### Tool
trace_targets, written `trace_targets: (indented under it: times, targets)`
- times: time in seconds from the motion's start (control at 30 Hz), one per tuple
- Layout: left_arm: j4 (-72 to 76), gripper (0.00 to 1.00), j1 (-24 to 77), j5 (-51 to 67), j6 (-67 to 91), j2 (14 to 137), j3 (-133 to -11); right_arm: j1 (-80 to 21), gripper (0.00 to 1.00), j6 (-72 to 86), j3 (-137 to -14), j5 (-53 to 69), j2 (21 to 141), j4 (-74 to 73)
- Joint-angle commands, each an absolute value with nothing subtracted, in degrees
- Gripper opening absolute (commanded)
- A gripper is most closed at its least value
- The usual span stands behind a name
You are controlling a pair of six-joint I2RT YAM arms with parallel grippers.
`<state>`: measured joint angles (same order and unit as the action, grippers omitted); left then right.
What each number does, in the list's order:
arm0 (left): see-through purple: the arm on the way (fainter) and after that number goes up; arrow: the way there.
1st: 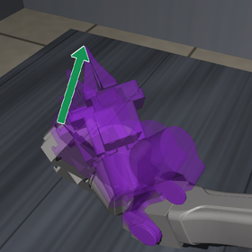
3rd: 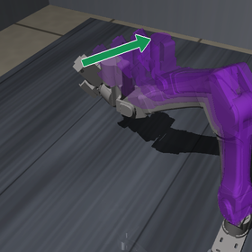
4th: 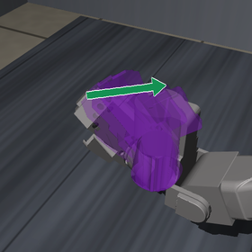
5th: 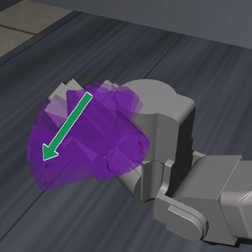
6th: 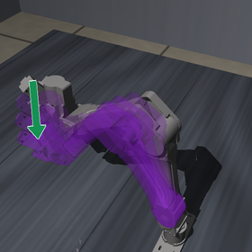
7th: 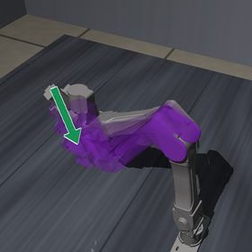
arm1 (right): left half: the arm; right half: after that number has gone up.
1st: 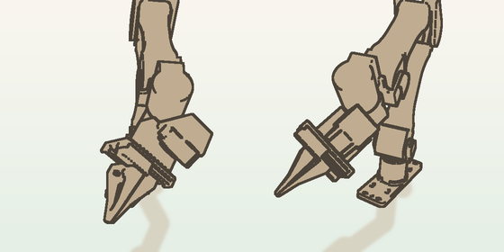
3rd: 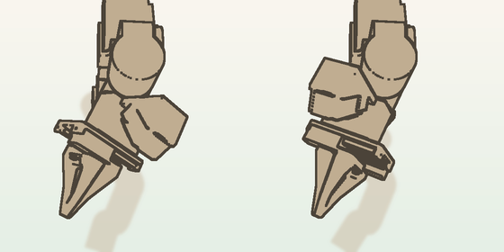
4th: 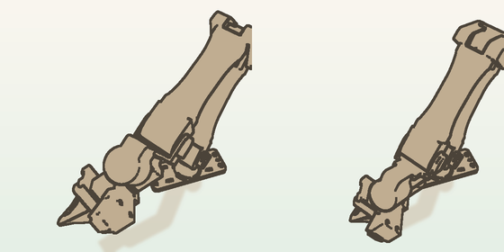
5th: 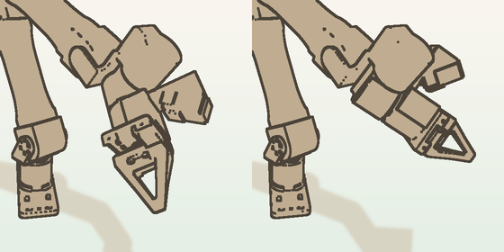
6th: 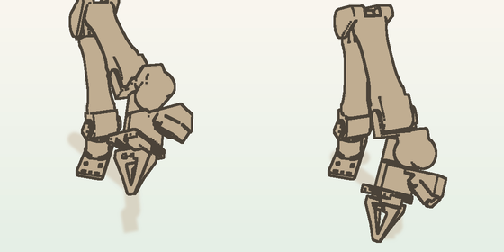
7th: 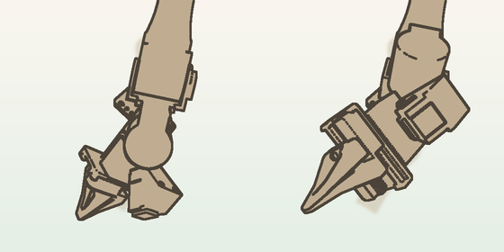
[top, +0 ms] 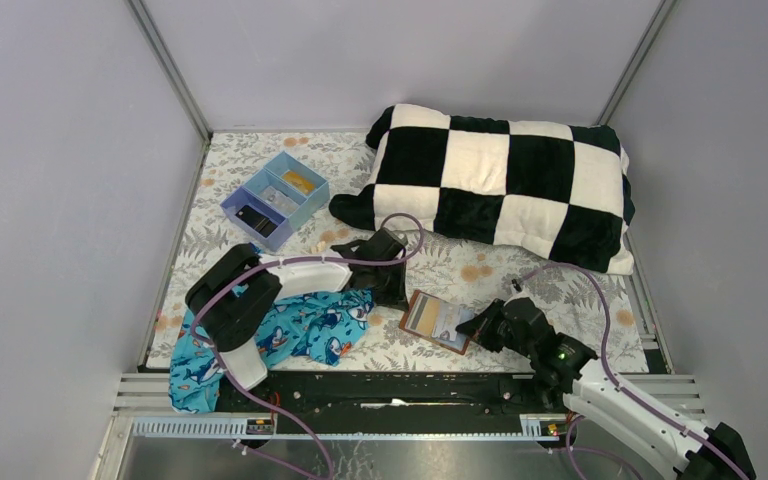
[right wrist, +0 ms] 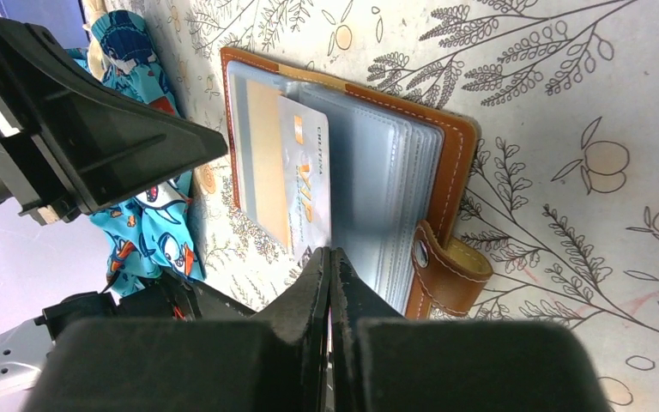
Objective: Take the credit cards out of the card holder
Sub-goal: Remove the credit card from the card holder.
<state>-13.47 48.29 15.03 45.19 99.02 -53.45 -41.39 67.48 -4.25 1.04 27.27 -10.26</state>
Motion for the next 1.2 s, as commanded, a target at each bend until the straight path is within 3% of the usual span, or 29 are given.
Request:
trace_targets:
  times: [0.0,0.13,0.3,0.47,1.17]
  targets:
    - [-17.76,0.05,47.83,9.65,43.07,95.44,-56.98,-41.92,0.00,66.83,-2.98,0.99,26.61,-22.99]
    - [-20.73,0.20,47.90,8.65,42.26,94.88,-58.97,-41.92,0.00,66.15,-3.69,1.06,27.56,-22.64]
    - [-19.78,0.26,48.21,11.39,42.25,93.39,-59.38,-41.92,0.00,65.32,-4.30,1.19,29.02,-21.63]
    - [-13.38,0.26,50.74,18.41,44.89,95.56,-58.67,-41.97,0.00,65.22,-4.04,1.62,30.23,-20.01]
    - [-9.32,0.20,54.43,20.37,46.23,106.02,-60.94,-41.92,0.00,64.38,-4.35,3.71,30.11,-14.04]
